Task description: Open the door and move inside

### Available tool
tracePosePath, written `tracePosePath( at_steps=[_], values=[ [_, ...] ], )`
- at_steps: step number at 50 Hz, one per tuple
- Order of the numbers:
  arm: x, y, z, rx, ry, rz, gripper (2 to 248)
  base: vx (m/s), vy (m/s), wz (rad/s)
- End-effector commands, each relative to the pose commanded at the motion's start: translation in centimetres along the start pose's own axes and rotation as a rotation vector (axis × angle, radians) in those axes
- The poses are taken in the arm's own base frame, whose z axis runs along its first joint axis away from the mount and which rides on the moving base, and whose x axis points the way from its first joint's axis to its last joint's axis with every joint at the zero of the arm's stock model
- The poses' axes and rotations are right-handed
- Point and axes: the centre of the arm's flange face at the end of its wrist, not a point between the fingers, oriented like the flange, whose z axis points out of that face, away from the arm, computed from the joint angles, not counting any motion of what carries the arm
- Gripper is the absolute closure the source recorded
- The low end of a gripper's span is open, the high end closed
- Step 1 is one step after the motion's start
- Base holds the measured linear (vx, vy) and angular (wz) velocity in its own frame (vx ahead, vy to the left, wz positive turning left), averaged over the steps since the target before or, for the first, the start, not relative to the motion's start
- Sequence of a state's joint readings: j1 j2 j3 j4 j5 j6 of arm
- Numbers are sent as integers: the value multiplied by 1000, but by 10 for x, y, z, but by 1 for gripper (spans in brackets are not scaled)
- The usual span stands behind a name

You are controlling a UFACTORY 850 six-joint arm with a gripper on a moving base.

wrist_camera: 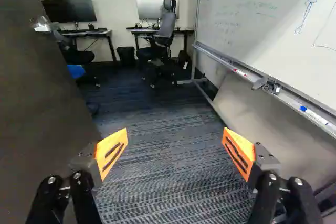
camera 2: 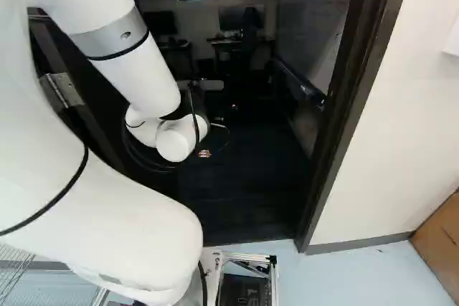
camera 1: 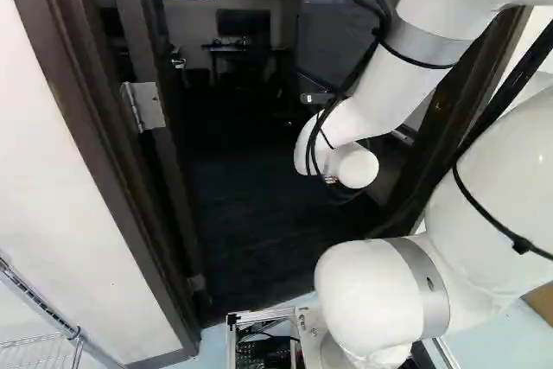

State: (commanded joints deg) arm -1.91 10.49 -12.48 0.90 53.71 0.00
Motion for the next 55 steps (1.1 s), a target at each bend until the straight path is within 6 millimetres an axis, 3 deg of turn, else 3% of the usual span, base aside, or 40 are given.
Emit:
tracePosePath(
  at_steps=[55],
  values=[
    [0,0,0,0,0,0,3,146,-34,0]
  ],
)
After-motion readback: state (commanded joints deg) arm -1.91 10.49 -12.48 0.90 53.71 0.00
